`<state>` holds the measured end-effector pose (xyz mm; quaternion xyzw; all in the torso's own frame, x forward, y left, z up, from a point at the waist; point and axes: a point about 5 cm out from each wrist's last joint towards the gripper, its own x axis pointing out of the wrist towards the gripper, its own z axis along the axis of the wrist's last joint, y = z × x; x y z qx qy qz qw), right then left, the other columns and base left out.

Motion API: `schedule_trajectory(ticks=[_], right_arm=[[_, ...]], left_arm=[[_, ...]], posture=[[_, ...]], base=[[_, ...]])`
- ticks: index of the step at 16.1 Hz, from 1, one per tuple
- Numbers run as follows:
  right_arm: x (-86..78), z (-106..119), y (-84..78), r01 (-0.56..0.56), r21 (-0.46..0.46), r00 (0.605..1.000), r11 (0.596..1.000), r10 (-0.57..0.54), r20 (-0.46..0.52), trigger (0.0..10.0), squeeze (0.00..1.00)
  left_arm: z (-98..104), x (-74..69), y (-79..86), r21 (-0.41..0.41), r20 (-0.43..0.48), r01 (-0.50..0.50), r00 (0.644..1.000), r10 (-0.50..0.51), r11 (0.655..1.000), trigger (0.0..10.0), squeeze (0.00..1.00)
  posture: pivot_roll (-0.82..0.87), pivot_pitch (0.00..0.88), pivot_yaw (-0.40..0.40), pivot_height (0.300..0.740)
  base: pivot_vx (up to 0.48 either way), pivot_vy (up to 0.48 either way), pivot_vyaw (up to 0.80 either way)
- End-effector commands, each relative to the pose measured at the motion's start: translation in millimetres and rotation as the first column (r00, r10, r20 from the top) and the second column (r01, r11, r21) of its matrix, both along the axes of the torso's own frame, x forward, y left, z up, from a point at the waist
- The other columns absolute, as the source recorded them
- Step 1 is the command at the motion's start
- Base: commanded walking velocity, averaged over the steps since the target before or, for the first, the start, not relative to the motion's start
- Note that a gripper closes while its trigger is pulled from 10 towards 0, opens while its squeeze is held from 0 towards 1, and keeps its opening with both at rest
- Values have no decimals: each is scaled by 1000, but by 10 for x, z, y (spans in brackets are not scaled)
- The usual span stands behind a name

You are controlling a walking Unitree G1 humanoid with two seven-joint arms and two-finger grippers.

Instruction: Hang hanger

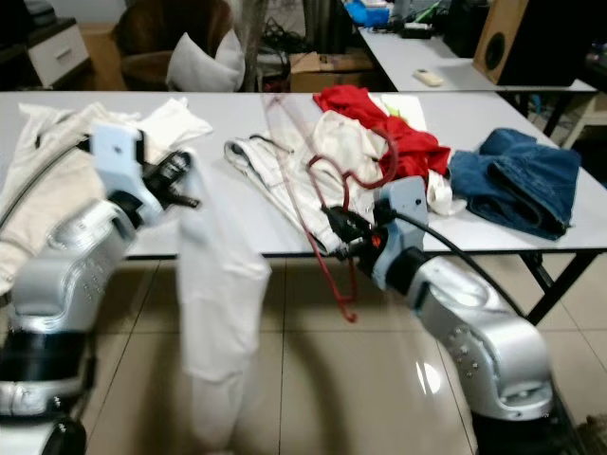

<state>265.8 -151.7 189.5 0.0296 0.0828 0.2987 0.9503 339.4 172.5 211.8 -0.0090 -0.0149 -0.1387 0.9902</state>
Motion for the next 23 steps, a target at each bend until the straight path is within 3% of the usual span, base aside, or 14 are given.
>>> schedule_trajectory(ticks=[1, 7, 11, 13, 17, 19, 22, 23], right_arm=[[8, 53, -72, 1, -11, 1000, 1000, -1, 24, 10000, 0], [3, 118, -161, -31, -27, 999, 999, 32, 29, 10000, 0], [-199, 262, -265, -204, -103, 976, 973, 210, 50, 10000, 0], [-337, 316, -268, -345, -143, 936, 928, 351, 15, 10000, 0], [-492, 356, -229, -532, -165, 847, 831, 524, -89, 10000, 0], [-410, 359, -182, -574, -220, 818, 789, 565, -107, 10000, 0], [-71, 366, -80, -493, -309, 864, 813, 499, -64, 10000, 0], [-34, 368, -56, -487, -316, 866, 814, 497, -55, 10000, 0]], left_arm=[[137, 40, -29, 2, 56, 13, 998, -13, 1000, 10000, 0], [301, 183, -57, 19, 92, 42, 995, -43, 999, 10000, 0], [468, 383, 17, 33, 108, 13, 994, -17, 999, 10000, 0], [607, 486, 74, 51, 135, -3, 991, -4, 999, 10000, 0], [942, 593, 146, 39, 209, -11, 978, 2, 999, 10000, 0], [1256, 610, 157, 16, 268, 22, 963, -26, 1000, 10000, 0], [1654, 552, 83, -7, 375, 99, 923, -89, 995, 10000, 0], [1715, 538, 91, -19, 390, 103, 917, -88, 994, 10000, 0]], posture=[[-2, 0, 37, 740], [8, 0, 32, 740], [0, 0, 45, 740], [-1, 0, 49, 740], [-2, 0, 52, 740], [5, 0, 51, 740], [14, 0, 45, 740], [14, 0, 45, 740]], base=[[319, 0, 0], [317, 0, -501], [318, 0, 0], [317, 0, 0], [317, 0, 0], [317, 0, 0], [317, 0, 0], [319, 0, 0]])
